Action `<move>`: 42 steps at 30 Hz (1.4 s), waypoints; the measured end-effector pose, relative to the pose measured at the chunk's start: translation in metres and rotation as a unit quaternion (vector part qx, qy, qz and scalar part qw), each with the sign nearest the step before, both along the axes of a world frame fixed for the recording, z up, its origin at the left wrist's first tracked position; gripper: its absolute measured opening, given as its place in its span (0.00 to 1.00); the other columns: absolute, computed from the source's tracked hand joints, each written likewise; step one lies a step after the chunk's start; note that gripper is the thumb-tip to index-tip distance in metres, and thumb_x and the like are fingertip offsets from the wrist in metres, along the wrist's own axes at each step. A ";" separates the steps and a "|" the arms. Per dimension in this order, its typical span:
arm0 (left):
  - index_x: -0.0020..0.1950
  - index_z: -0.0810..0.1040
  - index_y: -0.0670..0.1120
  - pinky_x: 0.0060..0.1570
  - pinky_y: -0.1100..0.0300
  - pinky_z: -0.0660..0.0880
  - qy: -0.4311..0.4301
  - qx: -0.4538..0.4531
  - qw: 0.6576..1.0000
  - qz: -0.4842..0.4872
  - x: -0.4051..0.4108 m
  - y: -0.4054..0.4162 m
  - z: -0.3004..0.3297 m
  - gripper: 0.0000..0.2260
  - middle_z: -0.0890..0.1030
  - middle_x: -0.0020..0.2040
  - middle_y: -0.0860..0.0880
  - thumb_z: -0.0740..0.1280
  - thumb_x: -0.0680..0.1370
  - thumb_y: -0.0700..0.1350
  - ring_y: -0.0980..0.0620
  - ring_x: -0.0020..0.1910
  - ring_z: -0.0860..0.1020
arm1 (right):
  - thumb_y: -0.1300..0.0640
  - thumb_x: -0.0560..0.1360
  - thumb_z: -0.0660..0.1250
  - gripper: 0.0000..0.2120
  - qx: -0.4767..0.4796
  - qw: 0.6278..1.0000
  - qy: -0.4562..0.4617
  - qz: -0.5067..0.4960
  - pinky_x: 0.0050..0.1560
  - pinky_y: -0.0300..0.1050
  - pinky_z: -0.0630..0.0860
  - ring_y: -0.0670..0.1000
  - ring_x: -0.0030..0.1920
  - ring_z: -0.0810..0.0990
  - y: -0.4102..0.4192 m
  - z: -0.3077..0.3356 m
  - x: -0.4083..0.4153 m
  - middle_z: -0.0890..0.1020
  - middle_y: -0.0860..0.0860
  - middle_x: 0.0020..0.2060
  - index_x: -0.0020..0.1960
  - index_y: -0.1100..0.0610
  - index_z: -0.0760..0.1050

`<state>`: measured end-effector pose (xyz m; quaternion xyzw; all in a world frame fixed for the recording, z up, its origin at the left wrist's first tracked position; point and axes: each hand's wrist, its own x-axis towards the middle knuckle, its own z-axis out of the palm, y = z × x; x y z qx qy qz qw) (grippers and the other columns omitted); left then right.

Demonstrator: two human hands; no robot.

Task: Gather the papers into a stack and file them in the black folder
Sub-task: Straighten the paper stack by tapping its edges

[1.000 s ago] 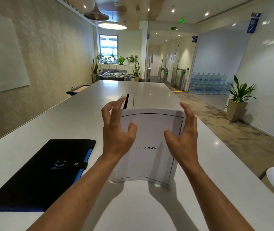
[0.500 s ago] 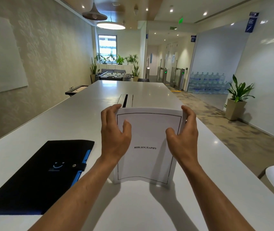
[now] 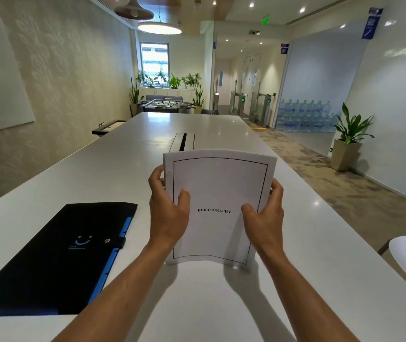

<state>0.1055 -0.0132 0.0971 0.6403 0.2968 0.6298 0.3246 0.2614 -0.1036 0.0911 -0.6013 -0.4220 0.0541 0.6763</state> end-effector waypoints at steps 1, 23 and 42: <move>0.64 0.58 0.62 0.39 0.75 0.74 0.002 -0.019 1.000 -0.005 0.001 0.000 -0.007 0.26 0.74 0.58 0.50 0.65 0.77 0.39 0.59 0.52 0.77 | 0.69 0.70 0.65 0.32 -0.010 1.000 0.009 -0.003 0.38 0.23 0.73 0.29 0.47 0.77 0.000 -0.010 -0.001 0.76 0.39 0.51 0.68 0.48 0.60; 0.57 0.69 0.54 0.47 0.69 0.73 0.046 -0.127 0.991 -0.027 0.000 0.001 -0.059 0.10 0.76 0.50 0.59 0.65 0.79 0.42 0.61 0.49 0.77 | 0.71 0.72 0.62 0.22 -0.057 0.996 0.069 -0.018 0.42 0.24 0.73 0.33 0.49 0.77 -0.002 -0.080 -0.017 0.78 0.40 0.51 0.59 0.49 0.67; 0.76 0.58 0.48 0.71 0.46 0.63 -0.130 -0.283 0.948 -0.057 0.025 -0.017 -0.051 0.29 0.66 0.74 0.47 0.67 0.78 0.44 0.47 0.72 0.65 | 0.71 0.70 0.66 0.24 0.120 0.822 0.546 0.105 0.57 0.53 0.77 0.58 0.58 0.81 -0.003 -0.070 -0.023 0.82 0.58 0.58 0.66 0.59 0.75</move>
